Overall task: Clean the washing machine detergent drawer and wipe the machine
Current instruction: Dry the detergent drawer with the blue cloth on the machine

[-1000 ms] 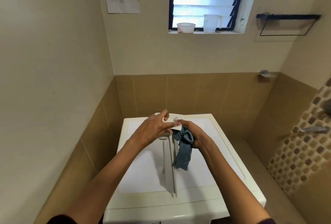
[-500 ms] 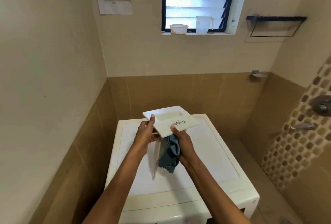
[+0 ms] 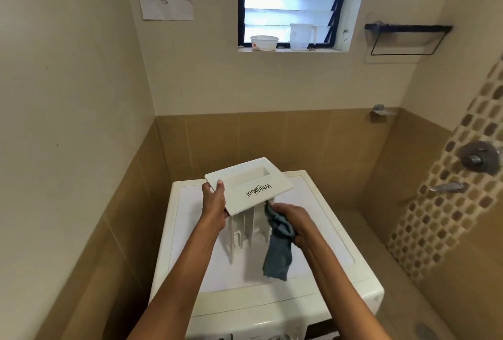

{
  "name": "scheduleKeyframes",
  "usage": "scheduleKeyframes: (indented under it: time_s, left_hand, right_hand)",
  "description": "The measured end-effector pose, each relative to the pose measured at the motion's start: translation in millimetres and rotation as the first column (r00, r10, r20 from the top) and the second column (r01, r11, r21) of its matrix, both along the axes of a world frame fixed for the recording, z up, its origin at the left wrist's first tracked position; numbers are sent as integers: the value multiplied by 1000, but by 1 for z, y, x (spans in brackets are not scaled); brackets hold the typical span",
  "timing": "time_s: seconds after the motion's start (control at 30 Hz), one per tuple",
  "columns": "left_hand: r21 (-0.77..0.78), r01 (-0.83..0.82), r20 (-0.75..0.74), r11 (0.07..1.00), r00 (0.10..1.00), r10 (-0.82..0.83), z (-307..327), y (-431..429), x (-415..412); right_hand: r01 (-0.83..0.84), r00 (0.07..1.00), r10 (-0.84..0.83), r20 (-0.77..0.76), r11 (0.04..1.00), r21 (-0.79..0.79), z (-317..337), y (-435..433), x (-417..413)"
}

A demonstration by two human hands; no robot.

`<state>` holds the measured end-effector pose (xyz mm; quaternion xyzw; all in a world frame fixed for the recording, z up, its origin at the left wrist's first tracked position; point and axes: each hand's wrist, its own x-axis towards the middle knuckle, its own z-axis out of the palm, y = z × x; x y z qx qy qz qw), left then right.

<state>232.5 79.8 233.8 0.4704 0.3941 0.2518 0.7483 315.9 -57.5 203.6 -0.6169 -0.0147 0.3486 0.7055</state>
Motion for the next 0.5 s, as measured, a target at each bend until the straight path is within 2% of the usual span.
scheduleKeyframes:
  time_s: [0.1,0.17,0.23,0.3,0.37,0.43,0.5]
  left_hand:
    - [-7,4,19,1000,1000,-4,-1,-1,0]
    - [-15,-6,36,1000,999,6,-3,0,0]
    - [-28,-15,54,999,998,17,-3,-2,-1]
    - [-60,-34,51,998,998,37,-1,-1,0]
    - [-130,-42,53,991,997,50,3,0,0]
    - [-168,-34,71,985,996,47,3,5,0]
    - [-192,-33,66,981,997,47,0,12,0]
  right_hand:
    - [240,961,-247,122,969,64,12,-10,11]
    - [264,923,-294,248,953,147,22,-4,8]
    - [210,823,-238,515,971,113,32,6,-1]
    - [79,622,-75,779,996,33,39,19,-16]
    - [-85,355,165,920,986,-144,36,36,-31]
    - [-133,80,363,929,927,-351,23,50,-39]
    - [-97,-89,394,915,911,-402,13,53,-39]
